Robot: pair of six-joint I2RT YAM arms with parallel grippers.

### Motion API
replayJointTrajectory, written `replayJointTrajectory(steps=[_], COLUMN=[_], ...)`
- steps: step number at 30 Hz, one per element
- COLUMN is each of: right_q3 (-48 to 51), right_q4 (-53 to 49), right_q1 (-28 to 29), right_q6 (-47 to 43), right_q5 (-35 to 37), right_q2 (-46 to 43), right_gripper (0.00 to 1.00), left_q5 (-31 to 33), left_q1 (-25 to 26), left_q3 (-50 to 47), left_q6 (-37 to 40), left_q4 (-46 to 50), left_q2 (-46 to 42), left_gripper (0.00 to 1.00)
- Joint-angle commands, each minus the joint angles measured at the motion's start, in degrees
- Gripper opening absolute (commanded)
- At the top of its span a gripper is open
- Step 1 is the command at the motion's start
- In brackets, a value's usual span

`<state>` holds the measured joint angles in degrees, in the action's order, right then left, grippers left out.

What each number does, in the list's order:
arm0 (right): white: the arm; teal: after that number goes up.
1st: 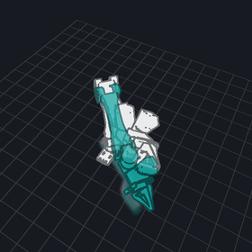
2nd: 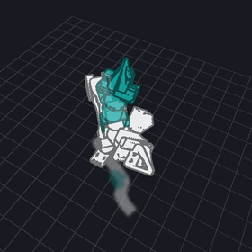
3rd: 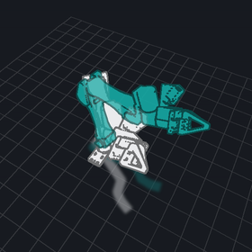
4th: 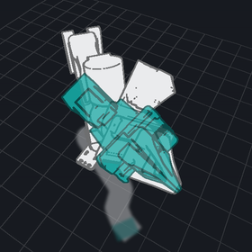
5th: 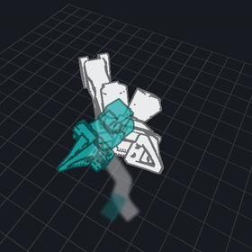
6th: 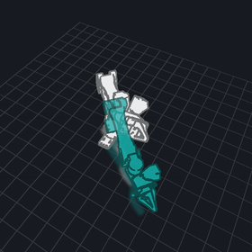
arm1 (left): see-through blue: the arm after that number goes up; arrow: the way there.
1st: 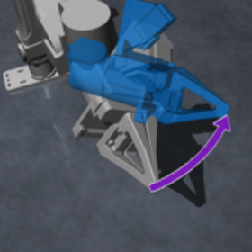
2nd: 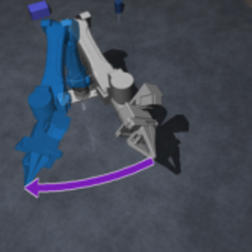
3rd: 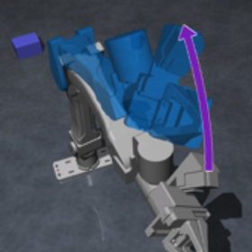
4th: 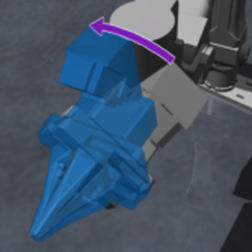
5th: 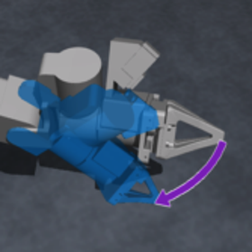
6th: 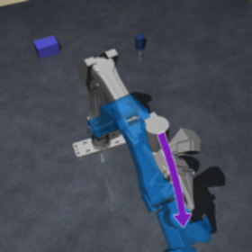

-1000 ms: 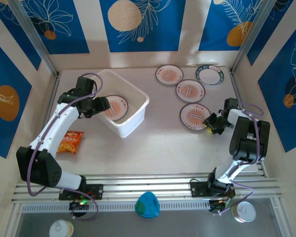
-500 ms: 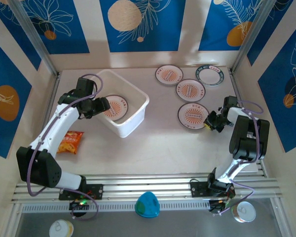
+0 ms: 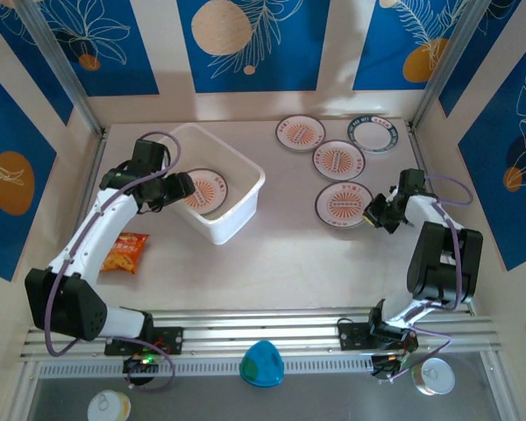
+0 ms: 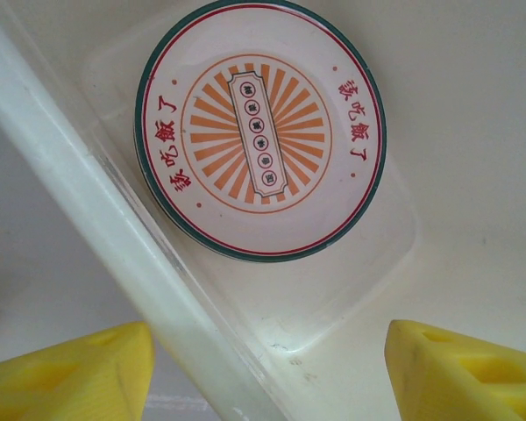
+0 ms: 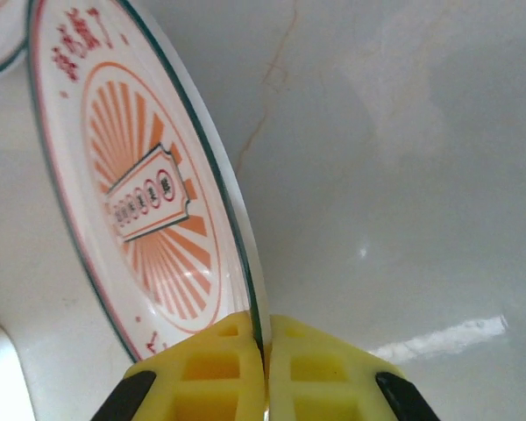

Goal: Place the plates into the plastic bin on the countertop

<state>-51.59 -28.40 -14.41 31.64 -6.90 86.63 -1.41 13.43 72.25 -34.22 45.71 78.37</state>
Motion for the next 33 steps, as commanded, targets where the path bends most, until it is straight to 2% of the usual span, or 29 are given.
replayJointTrajectory(steps=[1, 11, 23, 28, 33], right_q3=[0.6, -2.3, -8.1, -14.3, -23.9], right_q4=[-3.6, -10.2, -18.1, -17.7, -14.4], right_q1=[0.1, 0.8, 7.2, 11.6, 19.4], right_q6=[1.3, 6.9, 13.6, 16.7, 18.7], right_q5=[1.1, -3.9, 0.2, 1.2, 3.0], right_q2=[-4.8, -18.8, -33.1, -33.8, -26.6], right_gripper=[0.0, 0.0, 0.0, 0.0, 0.0], left_q5=[-0.7, -2.3, -3.5, -3.5, -5.7], left_q1=[0.8, 0.7, -0.7, -2.8, -6.3], left_q3=[-0.2, -0.5, -0.7, -0.8, -0.4], left_q6=[-0.4, 0.3, 3.1, 3.7, 3.6], left_q4=[-0.8, -1.5, -0.7, -0.4, -0.4], left_q2=[-1.5, -4.5, -7.9, -9.1, -8.1], left_gripper=[0.71, 0.72, 0.73, 0.73, 0.73])
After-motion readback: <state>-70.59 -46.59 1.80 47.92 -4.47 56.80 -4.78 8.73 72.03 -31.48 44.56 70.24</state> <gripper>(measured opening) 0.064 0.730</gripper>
